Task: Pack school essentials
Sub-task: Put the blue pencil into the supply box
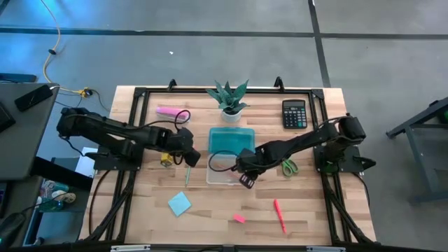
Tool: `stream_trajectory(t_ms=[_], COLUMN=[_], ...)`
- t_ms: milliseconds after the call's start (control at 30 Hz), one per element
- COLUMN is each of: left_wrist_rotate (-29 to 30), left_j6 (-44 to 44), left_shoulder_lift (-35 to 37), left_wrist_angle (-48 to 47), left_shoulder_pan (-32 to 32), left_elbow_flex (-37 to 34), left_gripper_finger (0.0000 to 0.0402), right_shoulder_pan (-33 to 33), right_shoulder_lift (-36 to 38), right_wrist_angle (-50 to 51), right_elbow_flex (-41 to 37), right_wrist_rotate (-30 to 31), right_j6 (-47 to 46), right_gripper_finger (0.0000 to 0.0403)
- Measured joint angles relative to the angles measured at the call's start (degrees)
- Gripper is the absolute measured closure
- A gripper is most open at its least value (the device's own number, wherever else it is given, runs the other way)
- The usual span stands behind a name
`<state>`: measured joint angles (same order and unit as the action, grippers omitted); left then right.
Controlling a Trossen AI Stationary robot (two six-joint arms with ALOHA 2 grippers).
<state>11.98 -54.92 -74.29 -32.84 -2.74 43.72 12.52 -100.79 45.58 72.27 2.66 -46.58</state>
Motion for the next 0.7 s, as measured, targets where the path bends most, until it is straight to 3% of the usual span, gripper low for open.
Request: stream_trajectory(t_ms=[133,400,700], left_wrist_rotate=[-0.62,-7.41,-7.92], left_j6=[0.03,4.5,4.28], left_shoulder_lift=[-2.06,-8.11,-12.8], left_wrist_angle=[-0.12,1.31,4.92], left_shoulder_pan=[-2.81,-10.13,-11.5], left_elbow_flex=[0.0,0.0,-0.02], left_gripper_finger=[0.0261,0.0261,0.0261], right_shoulder_pan=[-1.1,-3.1,-3.28], right_shoulder_lift=[2.28,5.61,5.81], right_wrist_angle=[0.33,0.12,0.19], right_elbow_flex=[0.0,0.0,0.0], right_wrist_rotate=[1.39,3.73,3.51], right_j6=[-2.43,-5.01,-3.01], right_gripper_finger=[0.0304,0.0304,0.0304])
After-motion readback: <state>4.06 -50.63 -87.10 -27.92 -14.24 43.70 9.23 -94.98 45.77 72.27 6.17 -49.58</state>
